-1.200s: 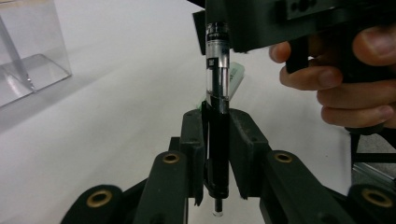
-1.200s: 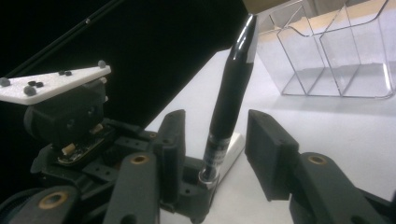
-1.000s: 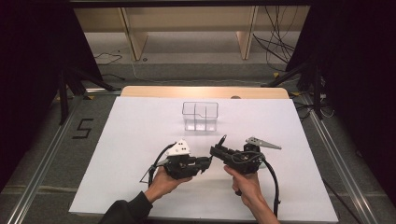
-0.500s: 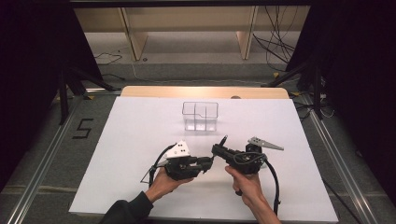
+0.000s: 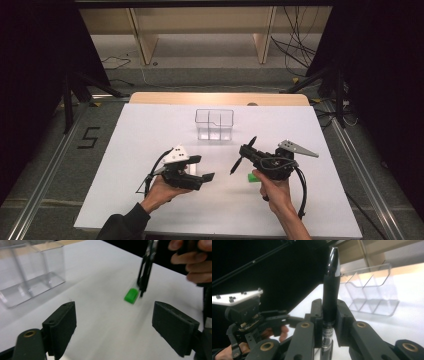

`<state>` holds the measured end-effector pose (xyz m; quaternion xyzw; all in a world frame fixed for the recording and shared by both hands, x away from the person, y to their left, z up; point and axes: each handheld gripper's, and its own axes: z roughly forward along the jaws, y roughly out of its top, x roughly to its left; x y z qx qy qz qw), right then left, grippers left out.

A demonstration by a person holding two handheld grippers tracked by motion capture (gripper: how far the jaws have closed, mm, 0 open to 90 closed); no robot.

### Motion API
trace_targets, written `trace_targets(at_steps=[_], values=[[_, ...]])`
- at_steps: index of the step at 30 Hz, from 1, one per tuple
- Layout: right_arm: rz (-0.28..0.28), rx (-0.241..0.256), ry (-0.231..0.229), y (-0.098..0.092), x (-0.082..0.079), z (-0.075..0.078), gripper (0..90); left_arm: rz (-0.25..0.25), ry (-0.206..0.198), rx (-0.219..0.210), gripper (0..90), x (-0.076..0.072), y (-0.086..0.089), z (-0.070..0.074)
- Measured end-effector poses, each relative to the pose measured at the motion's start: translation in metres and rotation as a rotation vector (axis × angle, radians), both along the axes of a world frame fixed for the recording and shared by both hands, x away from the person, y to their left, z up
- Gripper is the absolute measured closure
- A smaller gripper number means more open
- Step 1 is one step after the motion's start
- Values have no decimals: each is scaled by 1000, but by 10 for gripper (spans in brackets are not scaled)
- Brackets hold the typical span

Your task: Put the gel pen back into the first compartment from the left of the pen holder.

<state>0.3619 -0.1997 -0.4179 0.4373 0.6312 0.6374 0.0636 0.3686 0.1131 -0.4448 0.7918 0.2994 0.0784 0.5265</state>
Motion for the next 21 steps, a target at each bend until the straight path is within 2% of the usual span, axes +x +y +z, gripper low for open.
trace_targets(at_steps=[3, 11, 15, 19, 21], values=[[-9, -11, -13, -2, 5, 3, 796, 51, 15, 1, 176, 0, 16, -5], [-24, -16, -19, 0, 15, 7, 795, 79, -1, 13, 171, -6, 36, -6], [-34, -23, -31, 2, 20, 12, 795, 100, -15, 36, 166, -10, 43, -8], [-32, -31, -43, 6, 26, 19, 795, 143, -17, 35, 157, -15, 54, -11], [-33, -37, -47, 10, 33, 24, 795, 163, -15, 20, 156, -16, 60, -13]])
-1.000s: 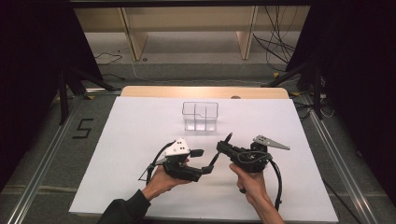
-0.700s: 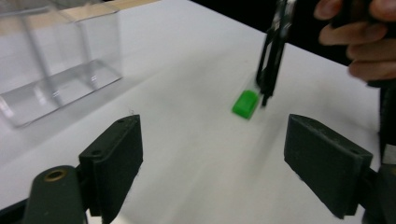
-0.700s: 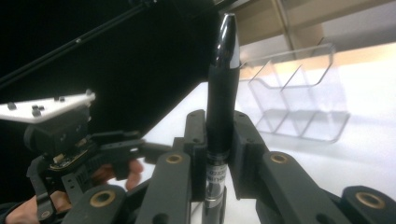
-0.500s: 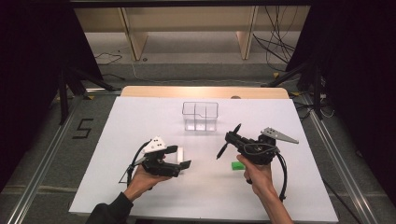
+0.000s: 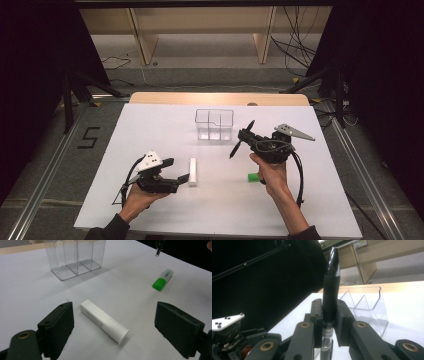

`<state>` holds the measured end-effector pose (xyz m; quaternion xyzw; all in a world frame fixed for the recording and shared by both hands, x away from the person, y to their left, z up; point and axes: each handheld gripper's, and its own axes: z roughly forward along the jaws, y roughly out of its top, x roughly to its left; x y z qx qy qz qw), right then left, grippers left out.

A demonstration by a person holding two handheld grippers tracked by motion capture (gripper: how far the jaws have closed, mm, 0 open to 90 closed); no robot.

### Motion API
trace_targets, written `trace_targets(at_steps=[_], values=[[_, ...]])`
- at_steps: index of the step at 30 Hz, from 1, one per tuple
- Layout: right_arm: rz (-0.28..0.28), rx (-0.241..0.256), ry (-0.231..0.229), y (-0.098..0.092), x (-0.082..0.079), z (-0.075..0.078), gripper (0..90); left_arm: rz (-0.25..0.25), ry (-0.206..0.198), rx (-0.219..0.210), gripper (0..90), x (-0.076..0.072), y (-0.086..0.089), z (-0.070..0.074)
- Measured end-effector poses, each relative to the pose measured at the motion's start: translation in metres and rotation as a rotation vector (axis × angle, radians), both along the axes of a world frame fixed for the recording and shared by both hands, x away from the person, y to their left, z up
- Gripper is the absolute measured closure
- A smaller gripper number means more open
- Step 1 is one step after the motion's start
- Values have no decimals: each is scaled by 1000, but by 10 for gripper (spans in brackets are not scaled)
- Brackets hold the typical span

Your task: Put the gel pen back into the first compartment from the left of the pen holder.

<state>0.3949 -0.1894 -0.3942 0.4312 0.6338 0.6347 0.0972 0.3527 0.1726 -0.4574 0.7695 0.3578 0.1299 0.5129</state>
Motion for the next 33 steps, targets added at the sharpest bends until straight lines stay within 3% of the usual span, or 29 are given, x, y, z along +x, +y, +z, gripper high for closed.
trace_targets(at_steps=[4, 7, 10, 15, 18, 27, 33], values=[[-3, -11, 1, 6, 10, 5, 795, 24, -10, -12, 154, -3, 6, -1], [-2, -18, 5, 11, 17, 7, 795, 36, -28, 2, 154, -7, 10, -3], [-4, -23, 5, 17, 25, 10, 795, 41, -23, -14, 154, -10, 12, -5], [-1, -44, 0, 30, 40, 16, 795, 46, -29, -2, 153, -14, 12, -8], [0, -53, 2, 35, 45, 18, 795, 32, -24, -9, 152, -14, 11, -9], [-8, -81, -2, 55, 69, 30, 795, 15, -23, 23, 141, -15, 6, -12], [-14, -130, -17, 67, 82, 37, 795, 2, -22, 40, 142, -15, 4, -13]])
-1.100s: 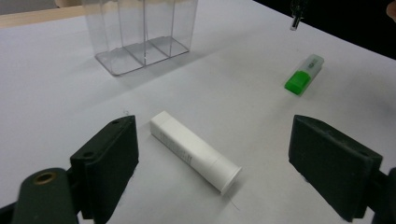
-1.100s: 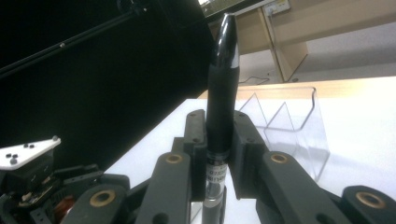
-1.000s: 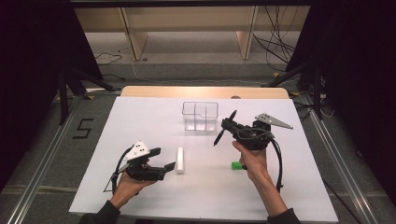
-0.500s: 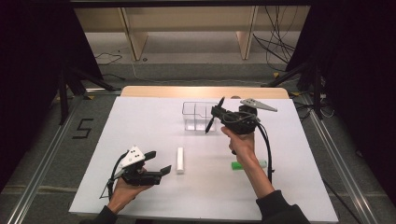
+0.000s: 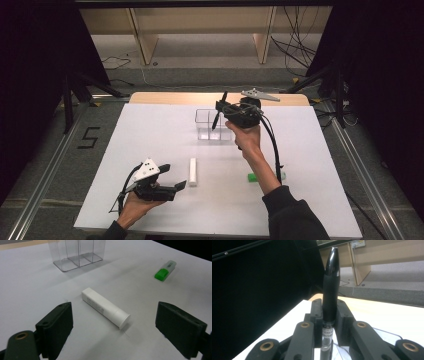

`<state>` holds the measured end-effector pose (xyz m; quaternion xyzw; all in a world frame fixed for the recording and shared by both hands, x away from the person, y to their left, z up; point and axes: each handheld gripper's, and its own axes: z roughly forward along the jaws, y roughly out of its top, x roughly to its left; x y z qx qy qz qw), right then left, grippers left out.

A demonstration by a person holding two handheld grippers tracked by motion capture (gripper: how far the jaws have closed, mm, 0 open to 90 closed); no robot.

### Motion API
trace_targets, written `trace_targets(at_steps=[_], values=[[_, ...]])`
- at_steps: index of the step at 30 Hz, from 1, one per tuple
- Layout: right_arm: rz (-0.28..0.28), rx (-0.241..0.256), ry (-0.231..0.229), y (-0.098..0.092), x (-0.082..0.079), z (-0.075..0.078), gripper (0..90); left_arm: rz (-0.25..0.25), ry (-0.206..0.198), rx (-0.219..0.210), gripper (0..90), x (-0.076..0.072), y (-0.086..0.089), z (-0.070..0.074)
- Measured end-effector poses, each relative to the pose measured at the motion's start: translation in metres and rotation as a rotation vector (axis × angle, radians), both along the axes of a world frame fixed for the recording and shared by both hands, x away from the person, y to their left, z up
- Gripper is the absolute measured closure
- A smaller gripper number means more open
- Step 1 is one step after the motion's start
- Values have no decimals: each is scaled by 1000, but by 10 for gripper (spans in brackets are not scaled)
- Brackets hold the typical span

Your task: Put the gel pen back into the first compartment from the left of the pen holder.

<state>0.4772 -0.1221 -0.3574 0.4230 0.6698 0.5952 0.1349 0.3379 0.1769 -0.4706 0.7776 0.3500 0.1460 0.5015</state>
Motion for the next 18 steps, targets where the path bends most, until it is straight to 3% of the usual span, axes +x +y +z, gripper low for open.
trace_targets(at_steps=[18], values=[[-34, -32, 28, 27, 41, 10, 794, -2, 2, -7, 142, 0, 0, 1]])
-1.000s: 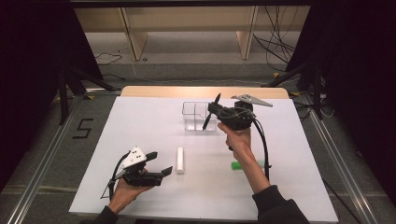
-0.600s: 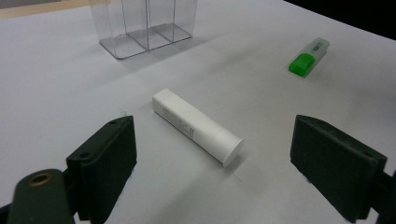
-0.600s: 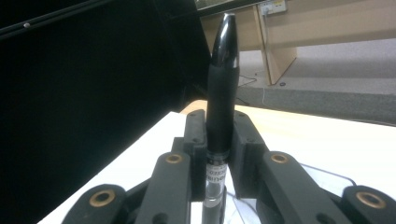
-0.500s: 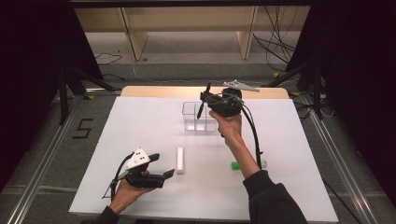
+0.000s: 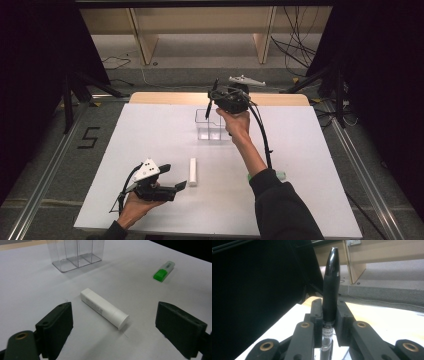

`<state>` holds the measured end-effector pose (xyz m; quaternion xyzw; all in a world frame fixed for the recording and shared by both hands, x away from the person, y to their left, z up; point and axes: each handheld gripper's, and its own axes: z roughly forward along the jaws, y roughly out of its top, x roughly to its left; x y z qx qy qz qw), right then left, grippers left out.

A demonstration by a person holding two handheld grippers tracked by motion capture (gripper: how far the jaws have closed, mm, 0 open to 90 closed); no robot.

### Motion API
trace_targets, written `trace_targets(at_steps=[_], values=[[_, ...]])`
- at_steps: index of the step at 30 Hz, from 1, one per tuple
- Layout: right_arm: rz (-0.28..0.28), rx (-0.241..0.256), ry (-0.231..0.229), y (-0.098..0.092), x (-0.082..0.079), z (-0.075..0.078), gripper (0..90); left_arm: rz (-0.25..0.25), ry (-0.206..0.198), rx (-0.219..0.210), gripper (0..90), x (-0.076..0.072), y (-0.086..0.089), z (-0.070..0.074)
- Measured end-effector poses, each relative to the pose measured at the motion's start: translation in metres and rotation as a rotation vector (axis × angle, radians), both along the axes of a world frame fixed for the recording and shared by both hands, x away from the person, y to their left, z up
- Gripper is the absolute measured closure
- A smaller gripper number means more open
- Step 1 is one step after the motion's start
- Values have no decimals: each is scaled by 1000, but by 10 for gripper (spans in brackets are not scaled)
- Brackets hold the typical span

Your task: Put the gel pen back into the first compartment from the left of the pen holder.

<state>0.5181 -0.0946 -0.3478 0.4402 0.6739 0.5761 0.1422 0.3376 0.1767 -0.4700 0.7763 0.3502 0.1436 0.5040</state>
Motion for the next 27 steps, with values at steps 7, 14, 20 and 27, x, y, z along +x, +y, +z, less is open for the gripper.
trace_targets(at_steps=[7, 14, 20, 27], values=[[-19, -25, 0, 9, 11, 3, 794, 17, -2, -8, 139, 0, 1, 0], [-35, -44, 4, 17, 21, 2, 793, 17, 12, -9, 138, 1, 0, 0], [-43, -74, 10, 22, 25, -2, 793, 12, 16, 2, 138, 1, -1, -1], [-42, -100, 28, 26, 29, -9, 793, 12, 27, 12, 138, 2, -2, -2]])
